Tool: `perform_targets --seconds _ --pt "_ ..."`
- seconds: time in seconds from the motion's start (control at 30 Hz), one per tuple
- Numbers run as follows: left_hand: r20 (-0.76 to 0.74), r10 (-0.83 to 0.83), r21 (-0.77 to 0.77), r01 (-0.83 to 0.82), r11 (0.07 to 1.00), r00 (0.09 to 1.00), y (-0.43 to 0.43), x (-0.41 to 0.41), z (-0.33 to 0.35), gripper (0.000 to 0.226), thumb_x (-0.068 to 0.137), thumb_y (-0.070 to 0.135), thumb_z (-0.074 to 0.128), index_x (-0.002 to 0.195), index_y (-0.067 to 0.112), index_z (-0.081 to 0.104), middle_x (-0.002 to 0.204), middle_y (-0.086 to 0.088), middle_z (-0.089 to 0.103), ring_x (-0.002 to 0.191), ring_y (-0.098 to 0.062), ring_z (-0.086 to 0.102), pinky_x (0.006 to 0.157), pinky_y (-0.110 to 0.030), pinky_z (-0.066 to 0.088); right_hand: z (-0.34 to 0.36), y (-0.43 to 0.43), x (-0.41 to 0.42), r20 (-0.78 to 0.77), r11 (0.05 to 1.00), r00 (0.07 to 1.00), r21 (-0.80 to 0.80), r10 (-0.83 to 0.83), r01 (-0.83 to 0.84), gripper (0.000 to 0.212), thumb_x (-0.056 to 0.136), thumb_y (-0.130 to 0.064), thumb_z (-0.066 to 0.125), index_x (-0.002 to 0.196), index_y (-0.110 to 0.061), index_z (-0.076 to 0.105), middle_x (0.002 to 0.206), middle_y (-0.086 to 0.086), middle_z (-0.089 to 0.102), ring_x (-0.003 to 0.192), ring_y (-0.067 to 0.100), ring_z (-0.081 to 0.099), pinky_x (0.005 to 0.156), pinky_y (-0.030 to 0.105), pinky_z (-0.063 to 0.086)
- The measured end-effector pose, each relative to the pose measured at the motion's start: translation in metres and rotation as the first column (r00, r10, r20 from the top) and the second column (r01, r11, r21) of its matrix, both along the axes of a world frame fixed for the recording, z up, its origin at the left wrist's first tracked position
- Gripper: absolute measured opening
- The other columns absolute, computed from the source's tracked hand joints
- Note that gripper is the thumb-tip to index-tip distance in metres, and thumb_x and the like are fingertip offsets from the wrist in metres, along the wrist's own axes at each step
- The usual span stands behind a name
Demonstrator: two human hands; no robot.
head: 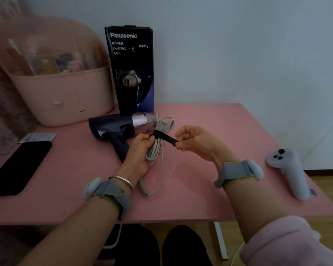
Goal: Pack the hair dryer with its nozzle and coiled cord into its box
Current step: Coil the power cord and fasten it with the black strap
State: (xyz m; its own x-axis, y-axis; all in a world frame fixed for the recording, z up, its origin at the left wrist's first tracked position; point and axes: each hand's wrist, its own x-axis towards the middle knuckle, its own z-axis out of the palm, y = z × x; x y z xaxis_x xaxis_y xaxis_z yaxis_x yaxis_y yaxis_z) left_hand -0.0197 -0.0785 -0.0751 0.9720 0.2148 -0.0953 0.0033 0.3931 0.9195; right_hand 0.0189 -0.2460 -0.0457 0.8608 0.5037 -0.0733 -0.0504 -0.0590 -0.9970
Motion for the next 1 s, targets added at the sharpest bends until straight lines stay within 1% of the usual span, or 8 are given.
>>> perform_targets --seconds 0.17,0.3,0.47,0.57,0.67,0.8,0.87,1.0 --pt "0.064 -0.062 -0.097 0.068 0.993 0.996 -0.002 -0.003 0.002 0.020 0.094 0.005 0.042 0.074 0.008 0.044 0.049 0.000 0.066 0.041 -0.007 0.058 0.038 -0.017 0.047 -0.011 0.002 0.007 0.000 1.000 1.000 -0.016 -0.010 0.010 0.028 0.079 0.020 0.052 0.079 -0.007 0.054 0.054 -0.002 0.066 0.048 0.007 0.062 0.049 0.016 0.048" --pt "0.084 -0.136 -0.138 0.146 0.980 0.987 -0.003 -0.006 0.003 0.022 0.094 0.007 0.042 0.073 0.011 0.045 0.056 -0.004 0.063 0.041 -0.007 0.057 0.038 -0.016 0.046 -0.017 0.010 0.010 0.044 0.999 0.998 0.006 -0.044 0.044 0.029 0.078 0.022 0.053 0.078 -0.007 0.055 0.050 -0.005 0.065 0.047 0.005 0.062 0.049 0.015 0.050" --pt "0.084 -0.234 -0.149 0.245 0.958 0.968 -0.002 -0.007 0.006 0.021 0.095 0.009 0.040 0.075 0.012 0.045 0.056 -0.005 0.064 0.044 -0.008 0.058 0.037 -0.016 0.046 -0.022 0.022 0.013 0.110 0.985 0.983 0.107 -0.145 0.133 0.035 0.073 0.024 0.054 0.102 0.004 0.059 0.062 -0.001 0.068 0.054 0.009 0.062 0.056 0.020 0.052" --pt "0.073 -0.249 -0.132 0.257 0.957 0.966 -0.003 -0.006 0.009 0.021 0.094 0.009 0.041 0.074 0.011 0.044 0.055 -0.006 0.064 0.042 -0.010 0.058 0.037 -0.016 0.046 -0.027 0.028 0.012 0.096 0.960 0.975 0.218 -0.200 0.176 0.034 0.074 0.022 0.055 0.107 0.015 0.057 0.063 -0.003 0.073 0.062 0.017 0.065 0.062 0.026 0.055" --pt "0.065 -0.263 -0.090 0.268 0.959 0.963 -0.003 -0.006 0.011 0.019 0.094 0.009 0.042 0.075 0.011 0.044 0.053 -0.008 0.067 0.043 -0.012 0.059 0.038 -0.017 0.048 -0.029 0.033 0.009 0.075 0.938 0.974 0.293 -0.215 0.185 0.032 0.074 0.019 0.057 0.103 0.005 0.062 0.066 -0.004 0.075 0.060 0.010 0.068 0.057 0.021 0.055" --pt "0.040 -0.224 -0.023 0.225 0.974 0.974 -0.007 -0.006 0.012 0.019 0.093 0.008 0.045 0.074 0.009 0.046 0.054 -0.008 0.068 0.041 -0.013 0.060 0.037 -0.019 0.048 -0.033 0.037 0.007 0.056 0.924 0.964 0.306 -0.260 0.231 0.021 0.079 0.013 0.058 0.089 -0.005 0.065 0.062 -0.004 0.074 0.058 0.008 0.068 0.055 0.021 0.055" --pt "0.024 -0.195 0.000 0.195 0.981 0.980 -0.008 -0.006 0.012 0.019 0.093 0.008 0.046 0.074 0.007 0.047 0.052 -0.006 0.068 0.038 -0.012 0.058 0.037 -0.019 0.048 -0.033 0.037 0.005 0.038 0.925 0.970 0.313 -0.239 0.215 0.019 0.080 0.011 0.057 0.090 -0.004 0.065 0.062 -0.003 0.074 0.059 0.009 0.069 0.056 0.022 0.056" --pt "-0.003 -0.119 0.023 0.119 0.993 0.993 -0.007 -0.007 0.009 0.017 0.092 0.009 0.049 0.075 0.006 0.046 0.048 -0.004 0.066 0.037 -0.012 0.058 0.037 -0.018 0.047 -0.026 0.030 0.003 -0.037 0.928 0.991 0.347 -0.129 0.134 0.028 0.072 0.015 0.052 0.085 -0.005 0.067 0.071 0.000 0.075 0.067 0.014 0.070 0.063 0.025 0.057"
